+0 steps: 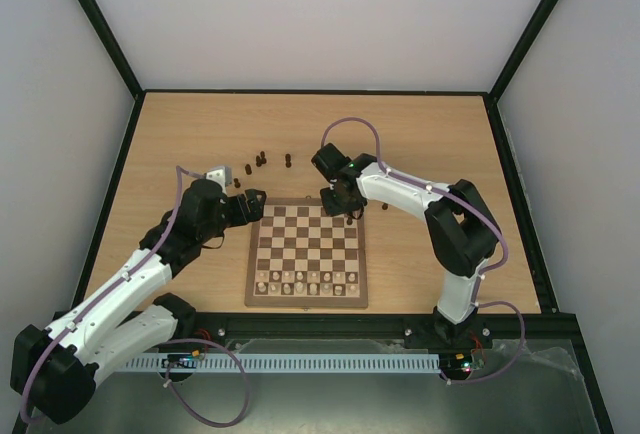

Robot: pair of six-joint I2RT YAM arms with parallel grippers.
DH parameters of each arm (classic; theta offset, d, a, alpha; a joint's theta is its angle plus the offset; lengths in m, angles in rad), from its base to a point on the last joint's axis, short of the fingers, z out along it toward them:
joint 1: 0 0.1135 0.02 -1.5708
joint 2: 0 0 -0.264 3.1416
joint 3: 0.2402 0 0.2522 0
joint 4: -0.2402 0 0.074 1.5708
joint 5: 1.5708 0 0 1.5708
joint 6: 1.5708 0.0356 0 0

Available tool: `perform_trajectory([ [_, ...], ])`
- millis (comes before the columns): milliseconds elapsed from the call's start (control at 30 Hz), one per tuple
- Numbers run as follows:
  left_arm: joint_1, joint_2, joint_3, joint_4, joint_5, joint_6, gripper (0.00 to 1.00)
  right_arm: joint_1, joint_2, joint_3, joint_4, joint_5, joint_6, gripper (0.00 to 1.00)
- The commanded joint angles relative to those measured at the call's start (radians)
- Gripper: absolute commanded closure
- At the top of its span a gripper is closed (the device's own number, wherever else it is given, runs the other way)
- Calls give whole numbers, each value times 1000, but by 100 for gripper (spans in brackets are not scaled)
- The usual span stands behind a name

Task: Set up the chess pieces on the board
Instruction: Place the chess piece on the chessboard, then pick up the chess piece at the center of the board.

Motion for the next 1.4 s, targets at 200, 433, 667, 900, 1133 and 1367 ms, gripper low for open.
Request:
perform_trajectory([
  [200, -5, -7, -5, -4, -3, 3, 0, 3, -67, 13, -32, 5, -7, 58],
  [433, -5, -13, -5, -6, -3, 3, 1, 2, -147, 38, -59, 59, -31, 32],
  [667, -5, -22, -7, -7, -1, 3, 0, -33, -215, 28, -87, 122, -41, 4],
  [900, -5, -15, -10, 6, 10, 2, 0, -150, -215, -33, -52, 68, -54, 2],
  [1133, -5, -7, -15, 16, 15, 0, 0, -262, -183, -55, -44, 75, -41, 1],
  [1367, -5, -5, -16, 16, 14, 2, 0, -298, -109, -52, -40, 59, -37, 20],
])
